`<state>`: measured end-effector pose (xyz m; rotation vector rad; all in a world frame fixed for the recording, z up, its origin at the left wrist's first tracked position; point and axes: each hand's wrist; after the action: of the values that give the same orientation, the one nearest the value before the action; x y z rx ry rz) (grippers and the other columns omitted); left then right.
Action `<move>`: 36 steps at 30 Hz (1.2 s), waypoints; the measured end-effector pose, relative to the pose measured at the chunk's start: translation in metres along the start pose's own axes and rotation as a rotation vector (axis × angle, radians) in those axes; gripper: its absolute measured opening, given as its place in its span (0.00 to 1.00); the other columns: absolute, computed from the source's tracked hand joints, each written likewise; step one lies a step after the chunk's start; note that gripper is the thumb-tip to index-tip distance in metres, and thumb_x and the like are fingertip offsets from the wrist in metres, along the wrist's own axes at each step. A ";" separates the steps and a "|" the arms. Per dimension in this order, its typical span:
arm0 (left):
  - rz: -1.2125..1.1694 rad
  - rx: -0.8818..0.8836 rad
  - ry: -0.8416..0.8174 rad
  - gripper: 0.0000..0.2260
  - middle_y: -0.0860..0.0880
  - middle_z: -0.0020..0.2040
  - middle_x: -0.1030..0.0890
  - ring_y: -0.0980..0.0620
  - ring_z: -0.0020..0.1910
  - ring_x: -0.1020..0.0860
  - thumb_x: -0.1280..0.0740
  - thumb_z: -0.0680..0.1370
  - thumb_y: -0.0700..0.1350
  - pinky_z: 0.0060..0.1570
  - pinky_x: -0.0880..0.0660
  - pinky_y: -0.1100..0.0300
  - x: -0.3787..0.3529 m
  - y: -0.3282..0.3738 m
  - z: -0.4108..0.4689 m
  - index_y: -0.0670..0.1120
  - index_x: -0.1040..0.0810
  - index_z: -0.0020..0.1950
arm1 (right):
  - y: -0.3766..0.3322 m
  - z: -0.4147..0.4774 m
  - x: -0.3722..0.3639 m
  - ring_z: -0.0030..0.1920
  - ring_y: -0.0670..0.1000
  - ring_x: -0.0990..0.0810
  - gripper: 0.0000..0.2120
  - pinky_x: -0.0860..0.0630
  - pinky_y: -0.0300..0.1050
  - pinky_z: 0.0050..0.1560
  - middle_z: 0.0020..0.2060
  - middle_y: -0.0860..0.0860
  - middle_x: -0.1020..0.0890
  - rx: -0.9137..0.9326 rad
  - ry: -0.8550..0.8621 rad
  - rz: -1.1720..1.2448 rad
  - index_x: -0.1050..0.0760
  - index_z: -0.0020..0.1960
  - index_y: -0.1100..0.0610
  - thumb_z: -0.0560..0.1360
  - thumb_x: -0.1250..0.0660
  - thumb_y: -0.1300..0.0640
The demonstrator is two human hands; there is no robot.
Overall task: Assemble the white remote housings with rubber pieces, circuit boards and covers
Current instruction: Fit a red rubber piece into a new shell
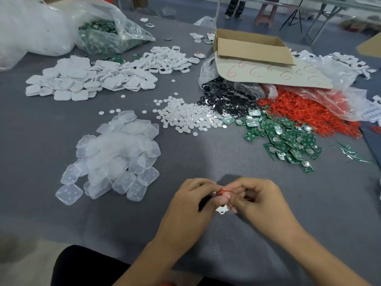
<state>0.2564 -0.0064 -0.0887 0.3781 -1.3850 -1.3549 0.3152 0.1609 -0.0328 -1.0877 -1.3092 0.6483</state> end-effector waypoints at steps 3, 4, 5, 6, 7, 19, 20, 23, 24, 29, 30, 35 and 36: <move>-0.098 0.022 0.049 0.06 0.61 0.51 0.17 0.52 0.56 0.20 0.29 0.78 0.53 0.53 0.24 0.61 0.003 -0.001 0.001 0.56 0.14 0.53 | 0.003 -0.004 -0.005 0.32 0.52 0.18 0.06 0.21 0.43 0.34 0.33 0.56 0.15 -0.033 0.025 0.157 0.14 0.43 0.55 0.74 0.26 0.65; -0.122 0.031 0.052 0.05 0.60 0.50 0.17 0.51 0.55 0.19 0.27 0.78 0.50 0.52 0.23 0.60 0.004 -0.001 0.002 0.55 0.14 0.52 | 0.004 -0.006 -0.007 0.33 0.50 0.17 0.06 0.21 0.41 0.35 0.33 0.56 0.15 -0.047 0.029 0.200 0.14 0.43 0.55 0.74 0.26 0.65; -0.144 0.042 0.046 0.04 0.59 0.49 0.16 0.51 0.54 0.18 0.26 0.77 0.48 0.51 0.23 0.59 0.005 -0.001 0.002 0.55 0.13 0.51 | 0.005 -0.007 -0.009 0.34 0.50 0.17 0.05 0.21 0.40 0.36 0.34 0.56 0.15 -0.059 0.035 0.244 0.14 0.43 0.55 0.74 0.26 0.64; -0.169 0.056 0.033 0.05 0.58 0.49 0.15 0.50 0.53 0.18 0.26 0.77 0.46 0.51 0.23 0.58 0.007 0.000 0.002 0.54 0.13 0.51 | 0.006 -0.008 -0.010 0.34 0.50 0.16 0.04 0.21 0.39 0.36 0.34 0.57 0.15 -0.071 0.044 0.298 0.14 0.43 0.56 0.73 0.25 0.64; -0.206 0.076 0.009 0.05 0.57 0.48 0.15 0.50 0.51 0.17 0.26 0.78 0.46 0.51 0.22 0.57 0.008 0.002 0.002 0.54 0.13 0.51 | 0.007 -0.008 -0.011 0.34 0.50 0.16 0.03 0.21 0.39 0.36 0.34 0.58 0.15 -0.078 0.052 0.361 0.14 0.43 0.56 0.73 0.25 0.63; -0.497 0.279 -0.082 0.03 0.48 0.38 0.14 0.52 0.39 0.17 0.25 0.77 0.43 0.42 0.22 0.61 0.010 0.021 0.005 0.51 0.13 0.44 | 0.008 -0.023 0.001 0.46 0.40 0.18 0.14 0.24 0.32 0.50 0.49 0.41 0.17 0.507 0.131 -0.388 0.16 0.57 0.53 0.71 0.23 0.58; -0.503 0.283 -0.086 0.04 0.49 0.38 0.14 0.54 0.38 0.17 0.26 0.77 0.42 0.42 0.23 0.63 0.009 0.022 0.006 0.51 0.14 0.44 | 0.007 -0.024 0.001 0.46 0.38 0.19 0.14 0.24 0.31 0.51 0.49 0.40 0.18 0.506 0.132 -0.424 0.16 0.56 0.52 0.71 0.22 0.59; -0.473 0.302 -0.102 0.04 0.50 0.39 0.14 0.56 0.39 0.17 0.26 0.77 0.45 0.42 0.23 0.64 0.008 0.024 0.007 0.54 0.14 0.45 | 0.004 -0.021 0.001 0.45 0.37 0.19 0.17 0.24 0.31 0.49 0.44 0.38 0.18 0.442 0.158 -0.422 0.17 0.53 0.47 0.69 0.21 0.64; -0.427 0.299 -0.098 0.02 0.52 0.41 0.14 0.57 0.40 0.17 0.25 0.77 0.48 0.42 0.24 0.66 0.008 0.023 0.007 0.56 0.14 0.46 | 0.003 -0.019 0.002 0.44 0.38 0.18 0.17 0.22 0.33 0.47 0.42 0.37 0.18 0.407 0.174 -0.393 0.17 0.51 0.46 0.69 0.21 0.65; 0.004 0.168 -0.081 0.27 0.68 0.57 0.24 0.62 0.61 0.27 0.20 0.65 0.58 0.55 0.33 0.74 0.009 0.011 0.005 0.63 0.21 0.62 | 0.009 -0.004 0.013 0.42 0.41 0.19 0.15 0.21 0.41 0.45 0.40 0.38 0.20 0.304 0.183 -0.461 0.18 0.47 0.49 0.69 0.22 0.67; 0.058 0.152 -0.114 0.32 0.70 0.58 0.26 0.63 0.63 0.30 0.19 0.63 0.59 0.59 0.35 0.74 0.008 0.009 0.005 0.64 0.24 0.66 | 0.010 -0.003 0.014 0.42 0.42 0.20 0.15 0.22 0.41 0.45 0.40 0.39 0.21 0.293 0.159 -0.474 0.18 0.46 0.48 0.69 0.23 0.66; 0.186 0.145 -0.155 0.40 0.72 0.58 0.25 0.65 0.65 0.35 0.24 0.62 0.66 0.63 0.40 0.71 0.000 0.002 0.002 0.74 0.38 0.71 | 0.015 0.003 0.016 0.40 0.42 0.20 0.10 0.23 0.40 0.45 0.39 0.44 0.20 0.250 0.106 -0.510 0.17 0.46 0.49 0.70 0.22 0.62; 0.179 0.153 -0.149 0.41 0.72 0.59 0.25 0.67 0.64 0.36 0.25 0.62 0.66 0.62 0.39 0.72 0.000 0.001 0.001 0.75 0.39 0.71 | 0.015 0.003 0.016 0.40 0.42 0.20 0.10 0.24 0.39 0.45 0.39 0.44 0.20 0.247 0.098 -0.505 0.17 0.46 0.50 0.70 0.22 0.62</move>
<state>0.2560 -0.0055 -0.0880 0.2507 -1.6121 -1.1532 0.3180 0.1818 -0.0402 -0.5483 -1.3116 0.3582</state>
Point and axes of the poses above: each hand's wrist, its own z-axis towards the middle knuckle, its own x-axis out of the back of the hand, y = z × x
